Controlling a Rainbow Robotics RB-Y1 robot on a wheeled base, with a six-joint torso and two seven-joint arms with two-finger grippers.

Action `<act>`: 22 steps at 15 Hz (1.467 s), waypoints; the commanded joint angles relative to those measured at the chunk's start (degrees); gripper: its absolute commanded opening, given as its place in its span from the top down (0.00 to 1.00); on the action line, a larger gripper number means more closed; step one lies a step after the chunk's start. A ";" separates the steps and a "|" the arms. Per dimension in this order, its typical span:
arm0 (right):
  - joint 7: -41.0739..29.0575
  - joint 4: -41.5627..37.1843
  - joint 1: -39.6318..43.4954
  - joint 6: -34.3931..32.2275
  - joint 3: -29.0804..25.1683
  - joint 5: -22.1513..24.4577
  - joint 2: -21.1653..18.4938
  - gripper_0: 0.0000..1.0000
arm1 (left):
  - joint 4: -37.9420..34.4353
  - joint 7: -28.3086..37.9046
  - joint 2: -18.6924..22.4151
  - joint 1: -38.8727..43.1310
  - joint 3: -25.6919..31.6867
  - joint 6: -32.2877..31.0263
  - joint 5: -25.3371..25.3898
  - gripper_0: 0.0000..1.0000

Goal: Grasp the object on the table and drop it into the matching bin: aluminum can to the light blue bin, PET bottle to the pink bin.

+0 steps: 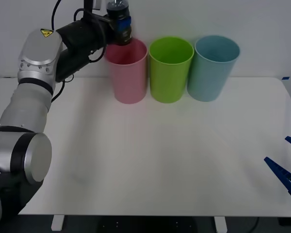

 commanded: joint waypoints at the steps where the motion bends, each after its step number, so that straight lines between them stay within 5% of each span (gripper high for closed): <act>1: 0.00 0.00 0.00 0.00 0.00 0.00 0.00 0.00 | -0.01 -0.33 -3.09 -0.51 2.92 1.34 -3.32 1.00; 6: 0.00 0.00 0.00 0.00 0.00 0.00 0.00 0.00 | -0.01 -0.24 -3.53 -0.95 2.92 2.05 -3.58 0.98; 8: 0.00 0.00 0.00 0.00 0.00 0.00 0.00 0.00 | 0.08 -0.15 -3.53 -0.95 2.92 2.13 -3.41 0.84; 9: 0.00 0.00 0.00 0.00 0.00 0.00 0.00 0.00 | -0.01 -0.06 -3.53 -0.86 2.92 2.31 -3.06 0.36; 10: 0.00 0.00 0.00 0.00 0.00 0.00 0.00 0.00 | -0.01 -0.06 -3.53 -0.86 3.00 2.40 -2.97 0.00; 15: 0.00 0.00 0.00 0.00 0.00 0.00 0.00 0.00 | -0.01 0.02 -3.44 -0.07 2.92 2.13 -0.33 0.00; 22: 0.00 0.00 0.00 0.00 0.00 0.00 0.00 0.00 | -6.34 -1.82 0.34 8.19 -1.13 -1.91 14.61 0.00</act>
